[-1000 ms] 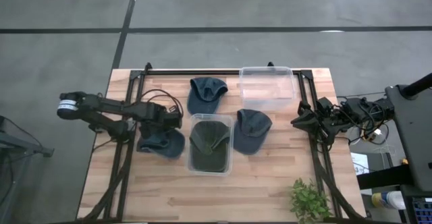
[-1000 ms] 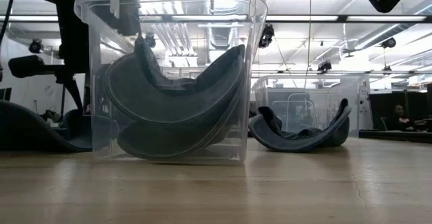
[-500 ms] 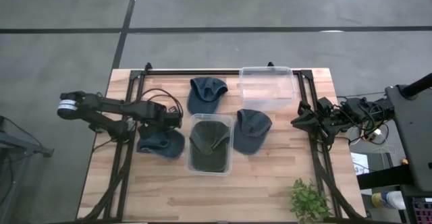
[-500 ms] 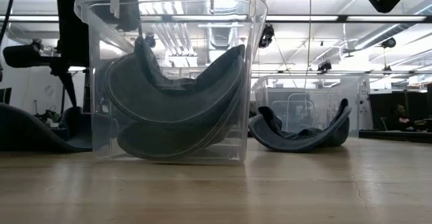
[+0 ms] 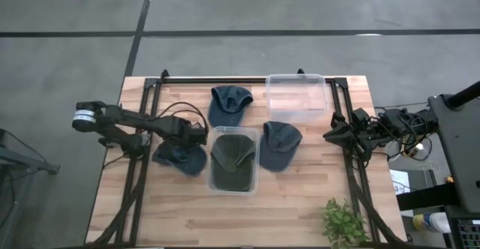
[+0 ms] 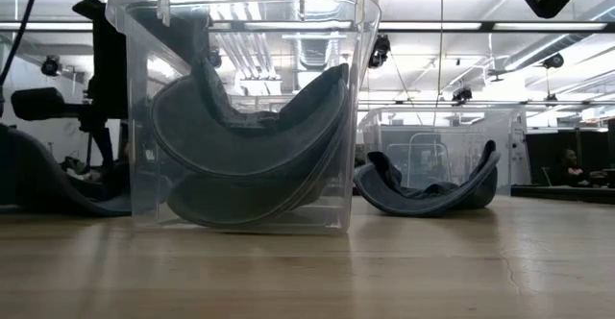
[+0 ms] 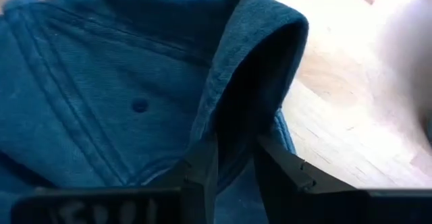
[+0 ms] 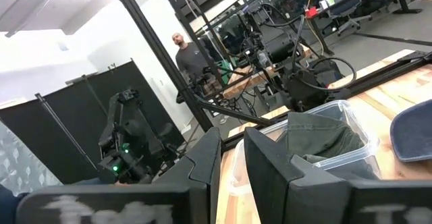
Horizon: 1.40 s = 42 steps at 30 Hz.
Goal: Pick & Place hat
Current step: Put the bottom left blue cap into the top transparent bin
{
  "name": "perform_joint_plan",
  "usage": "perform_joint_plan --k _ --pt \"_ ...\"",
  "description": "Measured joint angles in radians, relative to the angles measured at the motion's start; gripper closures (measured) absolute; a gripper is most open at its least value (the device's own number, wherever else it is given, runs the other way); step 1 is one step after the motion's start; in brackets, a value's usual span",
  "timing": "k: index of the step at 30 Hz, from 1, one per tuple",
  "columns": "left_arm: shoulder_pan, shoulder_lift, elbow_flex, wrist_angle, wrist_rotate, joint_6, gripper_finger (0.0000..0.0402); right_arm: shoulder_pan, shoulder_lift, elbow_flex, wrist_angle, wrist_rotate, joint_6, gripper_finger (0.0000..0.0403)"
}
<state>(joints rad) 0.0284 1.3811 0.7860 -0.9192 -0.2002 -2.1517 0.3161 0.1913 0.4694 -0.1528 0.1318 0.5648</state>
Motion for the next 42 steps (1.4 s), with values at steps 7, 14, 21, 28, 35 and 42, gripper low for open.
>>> perform_joint_plan --k 7,14,21,28,35,42 --pt "-0.001 -0.05 0.019 -0.006 -0.007 0.002 0.031 0.0 0.0 0.0 -0.001 0.0 0.004 0.0339" --pt "-0.001 -0.071 0.043 -0.007 -0.049 0.01 0.031 0.0 0.0 0.0 -0.021 0.0 0.001 0.0339" --pt "-0.001 -0.036 0.043 -0.005 -0.052 0.004 0.031 0.0 0.0 0.0 -0.026 0.0 0.001 0.0339" --pt "0.0 -0.029 0.043 0.033 -0.069 0.002 0.031 0.0 0.0 0.0 -0.026 0.0 0.002 0.0339" --pt "0.002 -0.029 0.042 0.035 -0.07 0.002 0.031 0.0 0.0 0.0 -0.026 0.0 0.002 0.0339" --pt "0.003 -0.029 0.042 0.041 -0.07 -0.006 0.031 0.0 0.0 0.0 -0.026 0.0 0.0 0.0339"
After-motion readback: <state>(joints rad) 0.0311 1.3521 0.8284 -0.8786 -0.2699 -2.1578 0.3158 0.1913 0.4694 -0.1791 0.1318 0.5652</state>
